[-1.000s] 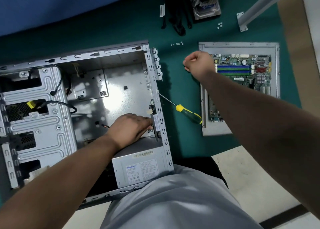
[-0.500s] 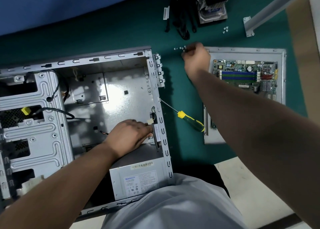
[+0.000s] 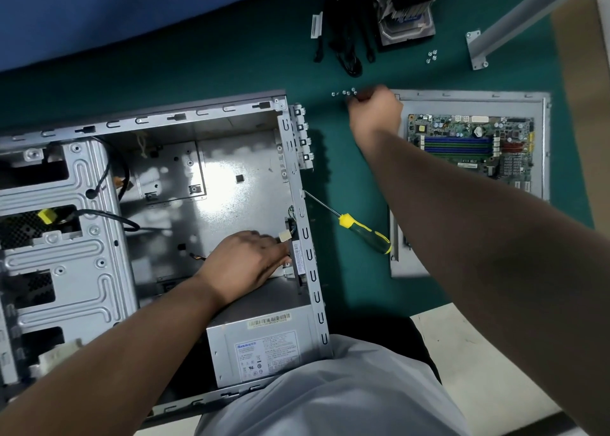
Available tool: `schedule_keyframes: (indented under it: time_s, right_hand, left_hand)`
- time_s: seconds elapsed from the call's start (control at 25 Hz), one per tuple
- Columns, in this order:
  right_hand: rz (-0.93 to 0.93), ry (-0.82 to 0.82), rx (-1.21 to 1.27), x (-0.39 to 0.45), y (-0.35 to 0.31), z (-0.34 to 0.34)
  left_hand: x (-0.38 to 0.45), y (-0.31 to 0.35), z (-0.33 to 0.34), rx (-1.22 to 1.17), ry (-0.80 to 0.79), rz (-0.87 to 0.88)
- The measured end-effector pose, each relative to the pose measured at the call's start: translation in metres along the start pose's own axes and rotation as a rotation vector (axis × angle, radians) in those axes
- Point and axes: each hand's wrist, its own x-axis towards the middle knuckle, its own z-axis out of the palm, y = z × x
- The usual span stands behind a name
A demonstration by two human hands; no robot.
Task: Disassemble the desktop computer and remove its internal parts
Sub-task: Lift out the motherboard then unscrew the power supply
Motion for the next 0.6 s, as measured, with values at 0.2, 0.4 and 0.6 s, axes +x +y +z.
schedule_keyframes:
  time_s: [0.2, 0.4, 0.6]
  right_hand:
    - [-0.046, 0.016, -0.052, -0.001, -0.003, 0.0003]
    - [-0.067, -0.012, -0.065, 0.0, 0.0005, -0.0029]
    - [-0.043, -0.02, -0.065, 0.0029, -0.0007, -0.002]
  left_hand:
    - [0.0, -0.0003, 0.001, 0.009, 0.016, 0.019]
    - [-0.0014, 0.0003, 0.0035, -0.001, 0.003, 0.022]
    - [-0.0029, -0.002, 0.0043, -0.003, 0.005, 0.018]
